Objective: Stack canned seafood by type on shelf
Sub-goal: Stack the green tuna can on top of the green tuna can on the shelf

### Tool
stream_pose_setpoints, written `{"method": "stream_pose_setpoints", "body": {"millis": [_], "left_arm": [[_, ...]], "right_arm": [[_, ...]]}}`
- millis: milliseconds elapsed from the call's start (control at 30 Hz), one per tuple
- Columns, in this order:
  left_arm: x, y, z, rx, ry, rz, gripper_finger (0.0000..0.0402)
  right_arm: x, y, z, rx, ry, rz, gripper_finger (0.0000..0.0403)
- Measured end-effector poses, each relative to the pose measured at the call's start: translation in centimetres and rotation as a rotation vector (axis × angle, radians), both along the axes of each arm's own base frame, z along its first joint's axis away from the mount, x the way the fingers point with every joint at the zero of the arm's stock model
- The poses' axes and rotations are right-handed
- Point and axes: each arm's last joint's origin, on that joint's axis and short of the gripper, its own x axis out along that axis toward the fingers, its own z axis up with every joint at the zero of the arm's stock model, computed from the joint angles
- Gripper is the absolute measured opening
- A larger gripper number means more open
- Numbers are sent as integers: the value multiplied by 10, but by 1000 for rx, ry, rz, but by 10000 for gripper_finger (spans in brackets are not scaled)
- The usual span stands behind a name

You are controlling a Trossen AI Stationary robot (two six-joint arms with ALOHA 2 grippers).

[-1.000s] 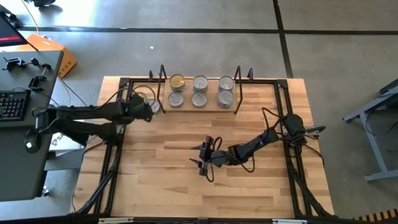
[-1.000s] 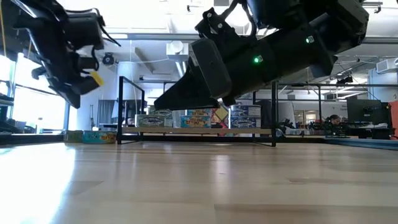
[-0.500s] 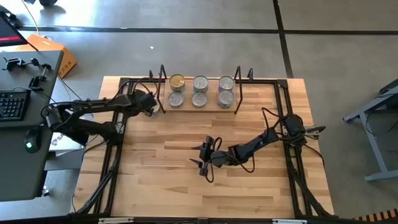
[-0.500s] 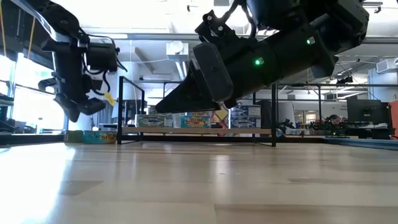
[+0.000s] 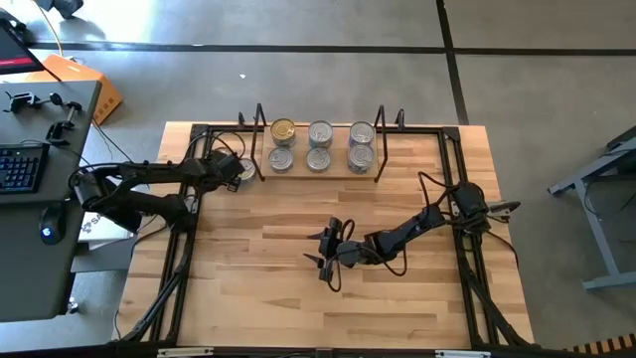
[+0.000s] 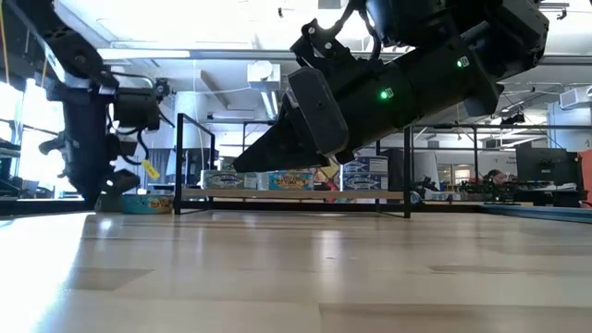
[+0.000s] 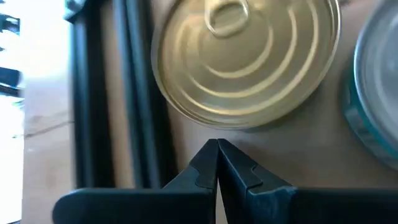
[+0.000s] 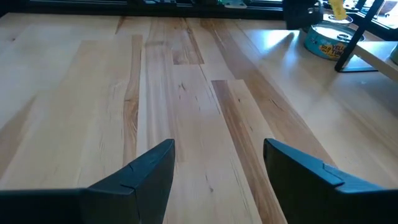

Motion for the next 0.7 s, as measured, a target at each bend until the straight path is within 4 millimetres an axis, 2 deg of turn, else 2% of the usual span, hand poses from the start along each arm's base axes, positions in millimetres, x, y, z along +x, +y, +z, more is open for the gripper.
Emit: {"method": "stream_pose_setpoints", "body": {"millis": [167, 367, 533, 700], "left_arm": [[-2, -5, -9, -44, -41, -21, 0], [2, -20, -1, -102, -73, -57, 0], [6, -19, 13, 85, -99, -66, 0], [13, -1, 19, 200, -141, -78, 0]], "right_arm": [[0, 0, 0, 0, -1, 0, 238], [0, 0, 1, 2, -5, -1, 238], [0, 0, 1, 11, -10, -4, 238], [0, 0, 1, 25, -12, -10, 238]]}}
